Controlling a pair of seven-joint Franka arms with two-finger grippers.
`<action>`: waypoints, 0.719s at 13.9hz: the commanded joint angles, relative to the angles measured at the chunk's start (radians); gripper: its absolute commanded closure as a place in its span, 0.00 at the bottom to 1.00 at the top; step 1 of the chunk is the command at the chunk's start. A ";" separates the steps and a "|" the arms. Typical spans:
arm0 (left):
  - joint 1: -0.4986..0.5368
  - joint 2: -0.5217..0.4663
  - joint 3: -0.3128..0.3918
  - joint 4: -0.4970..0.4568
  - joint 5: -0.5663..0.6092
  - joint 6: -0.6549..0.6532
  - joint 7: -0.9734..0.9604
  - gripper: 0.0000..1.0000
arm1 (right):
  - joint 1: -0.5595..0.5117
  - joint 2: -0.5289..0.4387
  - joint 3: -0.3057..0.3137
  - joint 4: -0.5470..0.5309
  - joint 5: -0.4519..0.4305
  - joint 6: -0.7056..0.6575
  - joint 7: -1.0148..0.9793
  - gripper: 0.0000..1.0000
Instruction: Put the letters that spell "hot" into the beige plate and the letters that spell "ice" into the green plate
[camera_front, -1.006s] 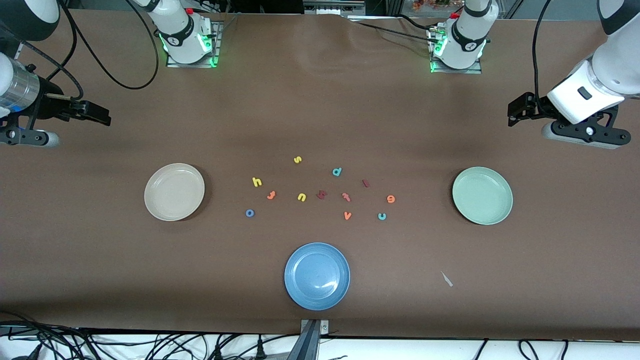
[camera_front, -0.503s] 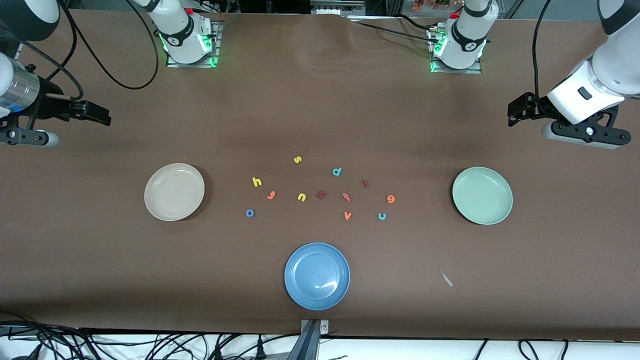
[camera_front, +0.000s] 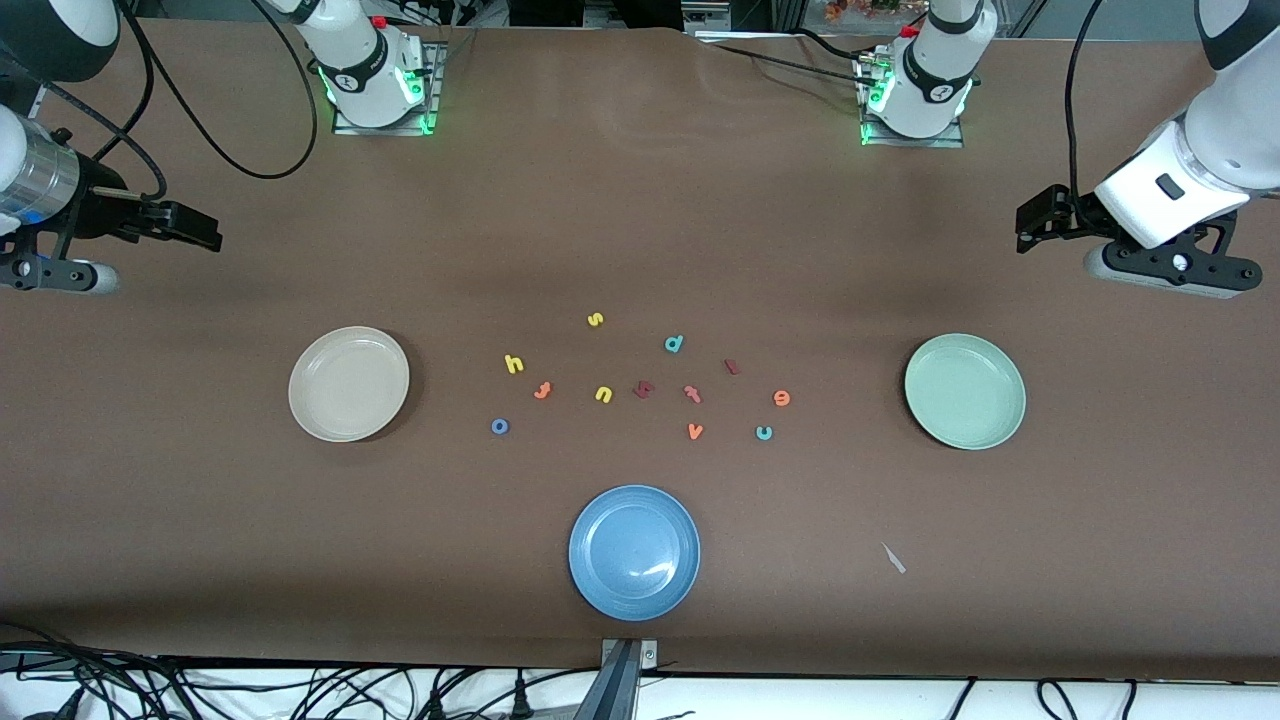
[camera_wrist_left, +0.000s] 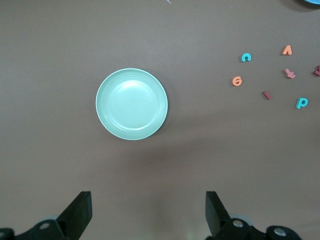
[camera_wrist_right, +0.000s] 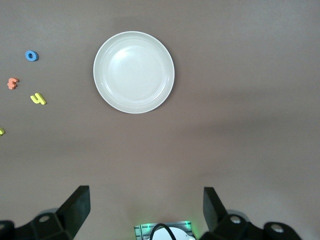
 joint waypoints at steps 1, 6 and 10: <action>-0.004 0.012 0.001 0.030 -0.006 -0.023 0.011 0.00 | -0.006 0.007 0.005 0.018 -0.004 -0.006 0.006 0.00; -0.004 0.012 0.001 0.030 -0.006 -0.023 0.008 0.00 | -0.006 0.007 0.005 0.018 -0.004 -0.008 0.006 0.00; -0.004 0.012 0.001 0.030 -0.006 -0.023 0.010 0.00 | -0.006 0.007 0.005 0.018 -0.004 -0.008 0.006 0.00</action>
